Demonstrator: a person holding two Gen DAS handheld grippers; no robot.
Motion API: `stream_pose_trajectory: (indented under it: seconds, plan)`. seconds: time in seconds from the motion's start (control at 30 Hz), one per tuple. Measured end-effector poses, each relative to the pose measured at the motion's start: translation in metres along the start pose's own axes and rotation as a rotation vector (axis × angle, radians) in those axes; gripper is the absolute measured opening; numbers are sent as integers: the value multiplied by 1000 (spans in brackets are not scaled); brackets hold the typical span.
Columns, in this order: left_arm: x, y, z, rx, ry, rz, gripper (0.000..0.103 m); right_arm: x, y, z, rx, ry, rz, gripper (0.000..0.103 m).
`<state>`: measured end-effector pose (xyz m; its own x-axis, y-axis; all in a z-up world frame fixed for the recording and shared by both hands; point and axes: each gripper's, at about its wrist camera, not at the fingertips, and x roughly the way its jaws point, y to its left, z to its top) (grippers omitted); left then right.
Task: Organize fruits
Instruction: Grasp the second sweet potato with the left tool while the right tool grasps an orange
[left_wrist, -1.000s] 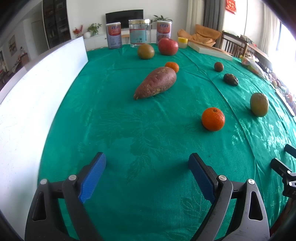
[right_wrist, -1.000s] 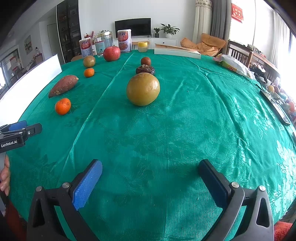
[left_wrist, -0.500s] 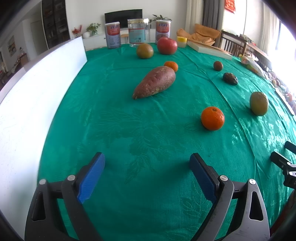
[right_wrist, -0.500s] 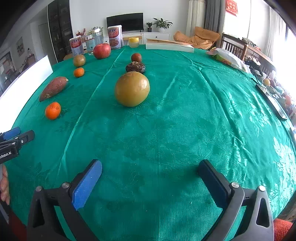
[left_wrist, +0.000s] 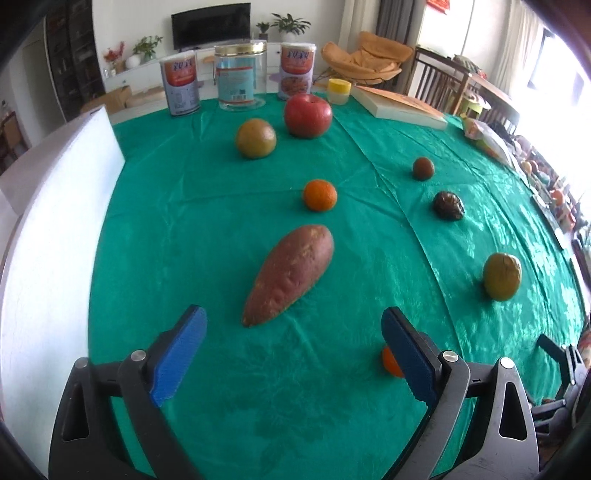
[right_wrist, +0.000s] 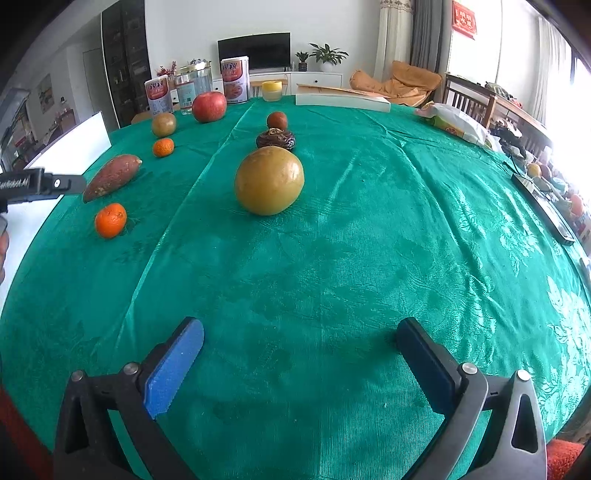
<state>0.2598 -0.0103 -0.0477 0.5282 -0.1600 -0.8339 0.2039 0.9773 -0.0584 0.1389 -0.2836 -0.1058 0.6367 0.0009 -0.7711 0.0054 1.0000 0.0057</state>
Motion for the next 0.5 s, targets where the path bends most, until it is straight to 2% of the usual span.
stream_pose_trajectory:
  seconds: [0.13, 0.23, 0.33, 0.4, 0.5]
  plan:
    - [33, -5, 20, 56, 49, 73, 95, 0, 1, 0, -7, -4, 7, 103]
    - [48, -10, 22, 91, 63, 84, 94, -1, 2, -1, -9, -5, 10, 103]
    - [55, -11, 20, 96, 87, 56, 45, -1, 2, -1, -10, -5, 10, 103]
    - [52, -4, 19, 47, 82, 37, 42, -1, 2, -1, -10, -5, 10, 103]
    - [41, 11, 7, -57, 84, 60, 42, -1, 2, -1, -11, -5, 11, 103]
